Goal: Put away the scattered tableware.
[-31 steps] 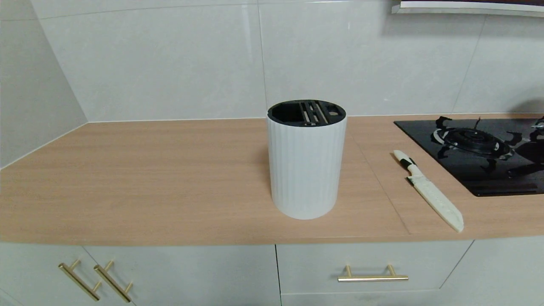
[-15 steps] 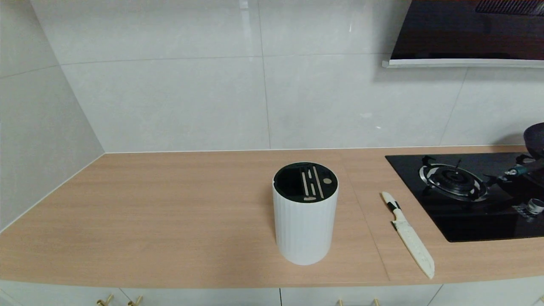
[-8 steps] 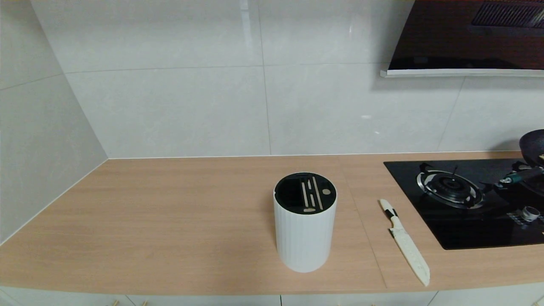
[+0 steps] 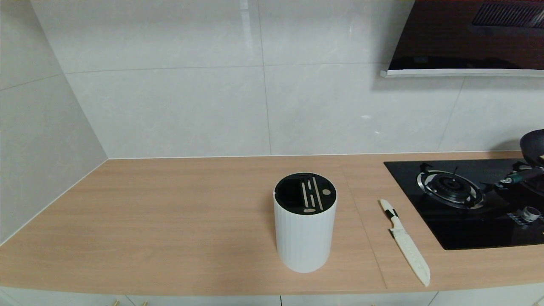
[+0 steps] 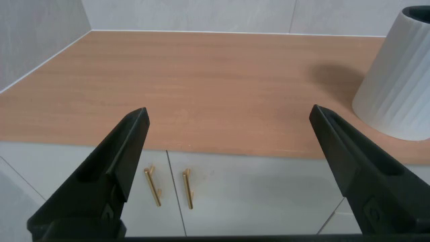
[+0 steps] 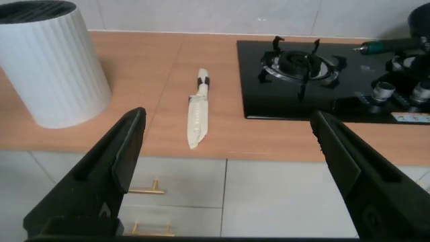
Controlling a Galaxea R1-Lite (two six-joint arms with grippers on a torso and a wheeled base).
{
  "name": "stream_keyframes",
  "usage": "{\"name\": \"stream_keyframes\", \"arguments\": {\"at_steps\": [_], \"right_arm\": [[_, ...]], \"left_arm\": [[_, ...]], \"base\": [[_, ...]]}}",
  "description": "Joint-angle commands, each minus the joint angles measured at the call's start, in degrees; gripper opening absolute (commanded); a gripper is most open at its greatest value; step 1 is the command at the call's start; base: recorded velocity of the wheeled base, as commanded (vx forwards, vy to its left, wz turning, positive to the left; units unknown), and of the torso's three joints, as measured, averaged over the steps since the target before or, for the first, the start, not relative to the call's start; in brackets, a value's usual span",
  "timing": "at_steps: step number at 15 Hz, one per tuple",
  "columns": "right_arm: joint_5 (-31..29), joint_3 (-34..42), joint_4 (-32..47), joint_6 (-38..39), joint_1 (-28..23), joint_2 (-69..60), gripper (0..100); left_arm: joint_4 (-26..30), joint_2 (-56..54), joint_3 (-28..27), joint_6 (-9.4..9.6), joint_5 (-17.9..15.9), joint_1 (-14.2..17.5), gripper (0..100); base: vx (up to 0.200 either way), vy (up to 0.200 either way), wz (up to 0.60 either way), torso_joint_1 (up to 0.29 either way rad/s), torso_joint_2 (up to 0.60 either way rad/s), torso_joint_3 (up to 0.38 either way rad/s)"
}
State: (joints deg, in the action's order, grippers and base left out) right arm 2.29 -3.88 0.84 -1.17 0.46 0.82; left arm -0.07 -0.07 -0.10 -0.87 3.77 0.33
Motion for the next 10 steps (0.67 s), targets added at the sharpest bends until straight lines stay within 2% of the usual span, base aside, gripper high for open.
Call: {"name": "stream_keyframes", "arguments": {"at_steps": [1, 4, 6, 10], "right_arm": [[2.5, -12.7, -0.4, 1.5, 1.7, 12.5, 100], [3.2, -19.3, -0.5, 0.4, 2.3, 34.3, 100], [2.6, -24.5, -0.8, 0.6, 5.8, 49.4, 100], [0.0, -32.0, -0.9, 0.5, 11.4, 71.5, 100]], "left_arm": [[0.0, 0.1, 0.0, -0.01, 0.0, 0.0, 100], [0.0, 0.1, 0.0, -0.01, 0.0, 0.0, 100], [0.0, 0.1, 0.0, -0.01, 0.0, 0.0, 100], [0.0, 0.1, 0.0, -0.01, 0.0, 0.0, 100]], "base": [[0.0, 0.0, 0.0, 0.0, 0.0, 0.0], [0.0, 0.0, 0.0, 0.0, 0.0, 0.0], [0.0, 0.0, 0.0, 0.0, 0.0, 0.0], [0.0, 0.0, 0.0, 0.0, 0.0, 0.0]]}}
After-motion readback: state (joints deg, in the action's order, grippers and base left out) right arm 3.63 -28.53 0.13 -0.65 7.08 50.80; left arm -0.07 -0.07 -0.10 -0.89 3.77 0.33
